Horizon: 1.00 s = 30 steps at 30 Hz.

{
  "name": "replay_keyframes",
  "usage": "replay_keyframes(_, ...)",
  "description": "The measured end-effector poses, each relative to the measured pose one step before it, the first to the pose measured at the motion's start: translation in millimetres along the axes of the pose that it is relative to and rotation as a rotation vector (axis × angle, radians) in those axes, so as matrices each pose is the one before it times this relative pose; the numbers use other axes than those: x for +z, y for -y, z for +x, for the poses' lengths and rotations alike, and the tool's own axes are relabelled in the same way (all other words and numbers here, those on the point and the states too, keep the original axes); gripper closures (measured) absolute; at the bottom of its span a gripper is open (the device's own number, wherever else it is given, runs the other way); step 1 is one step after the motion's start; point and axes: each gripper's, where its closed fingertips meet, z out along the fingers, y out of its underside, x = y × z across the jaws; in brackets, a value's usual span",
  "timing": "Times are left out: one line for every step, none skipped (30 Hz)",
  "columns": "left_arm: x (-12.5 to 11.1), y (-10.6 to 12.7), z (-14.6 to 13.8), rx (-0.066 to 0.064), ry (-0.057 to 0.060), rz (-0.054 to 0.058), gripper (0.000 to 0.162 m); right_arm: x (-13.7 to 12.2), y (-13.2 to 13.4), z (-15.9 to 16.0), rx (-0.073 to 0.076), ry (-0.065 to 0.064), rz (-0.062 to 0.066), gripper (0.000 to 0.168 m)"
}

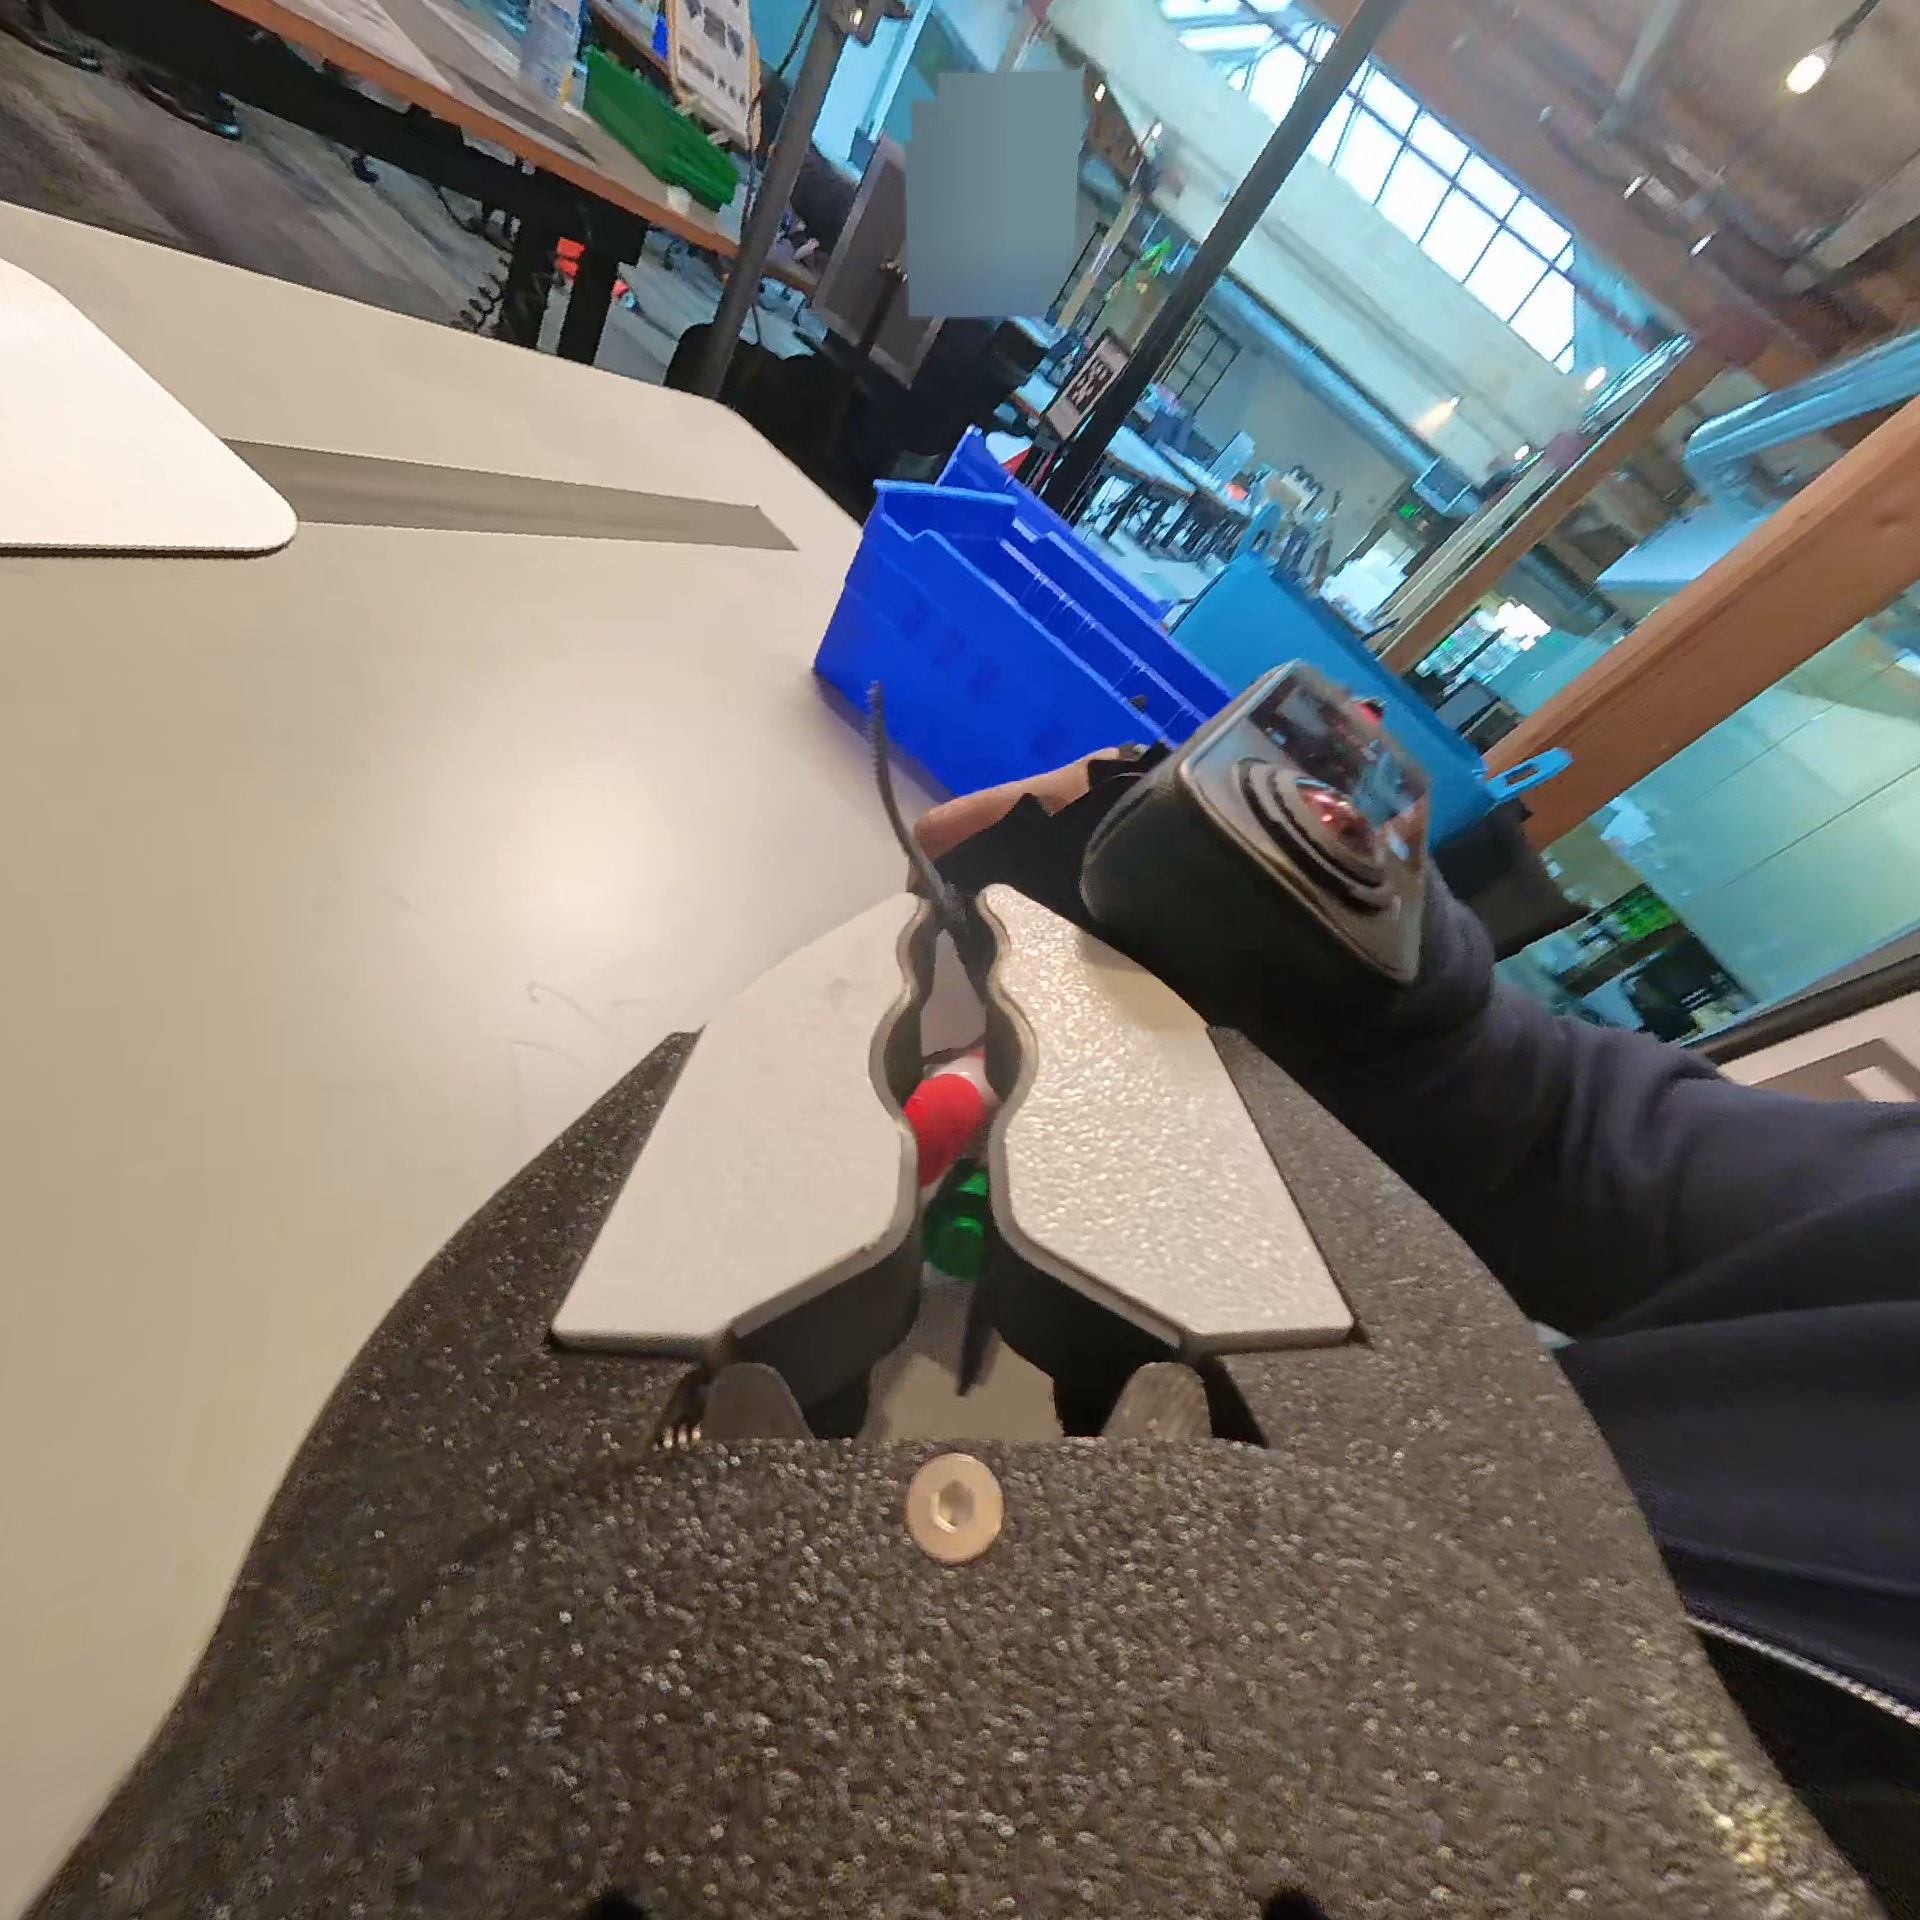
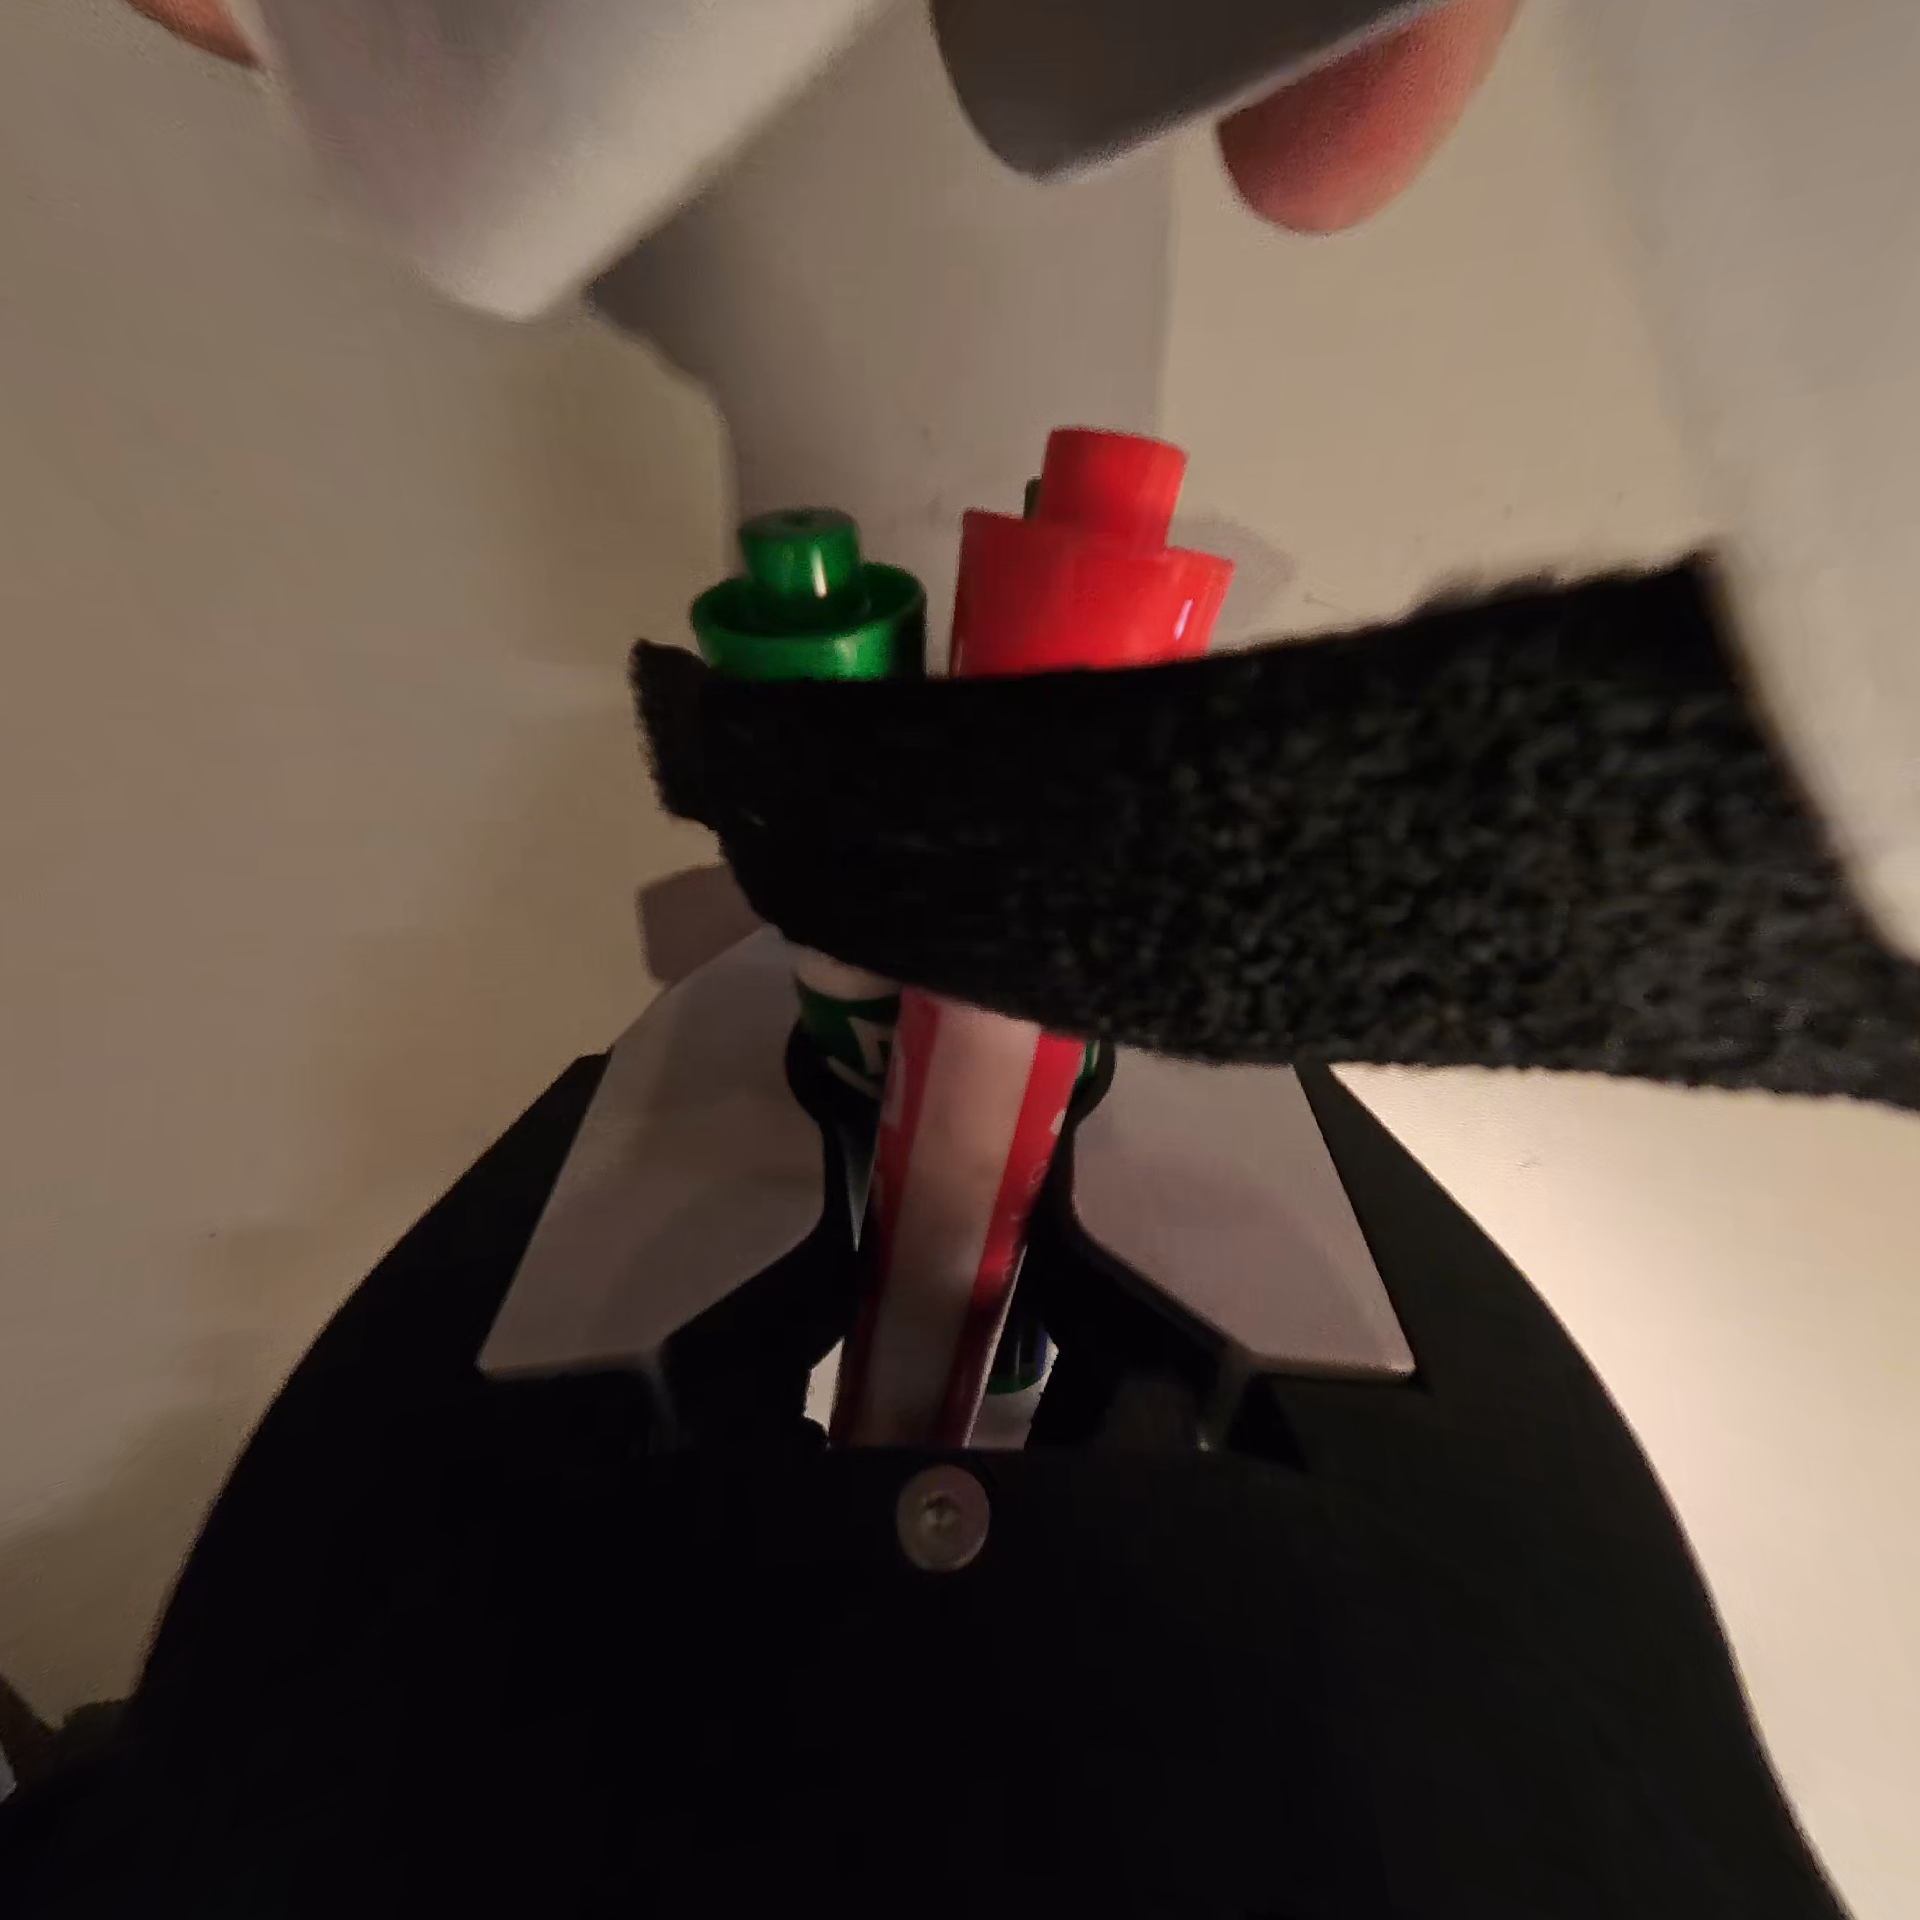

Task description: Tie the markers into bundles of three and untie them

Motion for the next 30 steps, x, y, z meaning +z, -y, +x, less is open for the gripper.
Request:
replay_keyframes(0.99, -2.43, -3.0, 0.0178, 0.0175, -0.0142, 0.155, 1.08, -0.41, -1.11, -0.0044, 0.0025, -0.0053, 0.129)
replay_keyframes(0.97, -2.34, -3.08, 0.0088, 0.0151, -0.0122, 0.154, 1.04, -0.24, -1.14, -0.0041, 0.0029, -0.005, 0.129)
replay_keyframes(1.14, -2.56, -1.33, -0.0025, 0.0, -0.0139, 0.153, 0.99, -0.08, -1.17, -0.0047, 0.0021, -0.0047, 0.128)
replay_keyframes(1.24, -3.18, -1.14, -0.011, -0.0043, -0.019, 0.151, 0.7, -0.02, -0.56, -0.0035, -0.0018, -0.0044, 0.128)
replay_keyframes(1.5, -3.58, -0.78, -0.0122, -0.0068, -0.0209, 0.148, 0.2, 0.03, -0.25, -0.0036, -0.0031, -0.0039, 0.128)
replay_keyframes(1.55, -3.53, 0.3, -0.0092, -0.0164, -0.0186, 0.147, -0.1, 0.43, -0.27, -0.0057, -0.0034, -0.0004, 0.128)
replay_keyframes(1.3, -3.85, 0.4, -0.007, -0.0163, -0.0196, 0.147, -0.47, 0.69, -0.41, -0.0036, -0.0017, 0.0021, 0.128)
replay_keyframes(0.93, -3.07, -0.28, -0.0004, -0.0091, -0.015, 0.147, -0.45, 0.42, -0.54, -0.0009, 0.0013, 0.0018, 0.128)
replay_keyframes(0.44, -2.22, -1.99, 0.0067, 0.006, -0.0114, 0.145, -0.19, -0.17, -0.63, -0.0005, 0.0031, -0.0009, 0.129)
replay_keyframes(0.18, -1.42, -2.95, 0.0111, 0.0158, -0.01, 0.143, 0.31, -0.18, -0.35, -0.001, 0.0011, -0.0015, 0.128)
replay_keyframes(0.25, -0.84, -2.41, 0.0111, 0.0121, -0.008, 0.143, 0.75, -0.09, -0.95, -0.0005, 0.0048, -0.0018, 0.128)
replay_keyframes(0.06, -0.08, -1.81, 0.0061, 0.0078, -0.0045, 0.143, 0.95, 0.16, -1.5, -0.0026, 0.0075, -0.001, 0.128)
replay_keyframes(0.25, -0.16, -0.9, 0.0033, 0.0021, -0.0036, 0.143, 1.25, 0.16, -1.14, -0.0043, 0.0047, -0.0017, 0.128)
replay_keyframes(0.53, -1.43, -0.35, 0.0045, -0.0042, -0.012, 0.143, 1.24, -0.06, -1.02, -0.004, 0.0036, -0.0032, 0.128)
replay_keyframes(0.82, -2.69, 1.03, 0.0042, -0.0146, -0.0205, 0.142, 0.87, -0.05, -0.86, -0.0055, 0.0028, -0.0018, 0.128)
replay_keyframes(0.61, -2.72, 2.83, 0.0012, -0.0282, -0.0203, 0.141, 0.35, 0.49, -0.36, -0.0043, 0.0013, 0.0029, 0.128)
replay_keyframes(0.36, -2.26, 3.26, -0.0044, -0.0302, -0.0154, 0.138, -0.14, 0.28, 0.32, 0.0008, -0.0002, 0.0029, 0.128)
replay_keyframes(0.13, -1.69, 1.58, -0.006, -0.0197, -0.013, 0.135, 0.04, -0.41, 0.36, 0.0028, 0.0002, -0.0013, 0.128)
replay_keyframes(-0.13, -0.31, 0.48, -0.0002, -0.0107, -0.0039, 0.131, 0.17, -0.23, -0.13, 0.002, 0.0029, 0.001, 0.128)
replay_keyframes(-0.45, 0.04, -1.29, 0.0059, 0.0029, 0.0011, 0.128, 0.1, -0.09, -0.55, 0.002, 0.0059, 0.0009, 0.128)
replay_keyframes(-0.31, 0.27, -3.41, 0.012, 0.0158, 0.0038, 0.127, -0.06, 0.08, -0.24, 0.001, 0.002, 0.0008, 0.127)
replay_keyframes(-0.09, 0.41, -3.7, 0.0164, 0.0156, 0.0081, 0.127, 0.0, 0.01, -0.39, 0.0002, 0.0022, -0.0002, 0.127)
replay_keyframes(0.18, -0.43, -2.61, 0.0163, 0.0082, 0.0047, 0.126, 0.06, 0.11, -0.86, 0.0002, 0.0048, 0.0008, 0.127)
replay_keyframes(0.22, -0.57, -0.91, 0.0155, -0.001, 0.0023, 0.124, -0.09, 0.0, -0.77, 0.0011, 0.005, 0.0004, 0.128)
replay_keyframes(-0.22, 0.14, 0.12, 0.0249, -0.0049, 0.0046, 0.12, -0.09, -0.04, -0.59, 0.0004, 0.0035, 0.0007, 0.128)
replay_keyframes(-1.18, 1.61, 1.03, 0.0503, -0.0066, 0.0148, 0.116, 0.08, 0.05, -0.22, 0.0002, 0.0022, 0.0023, 0.128)
replay_keyframes(-2.22, 2.36, -0.34, 0.0714, 0.0074, 0.0214, 0.114, -0.08, 0.18, -0.46, 0.0017, 0.0049, 0.0029, 0.128)
replay_keyframes(-3.49, 2.76, -0.99, 0.084, 0.0143, 0.022, 0.108, -0.01, 0.08, -0.13, 0.0016, 0.0038, 0.003, 0.128)
replay_keyframes(-4.38, 3.75, 0.65, 0.0925, 0.0055, 0.0278, 0.103, -0.07, -0.06, -0.15, 0.0019, 0.0034, 0.0026, 0.128)
replay_keyframes(-4.98, 3.99, 2.64, 0.1001, -0.0069, 0.0299, 0.099, -0.19, -0.01, -0.13, 0.0031, 0.0046, 0.0021, 0.128)
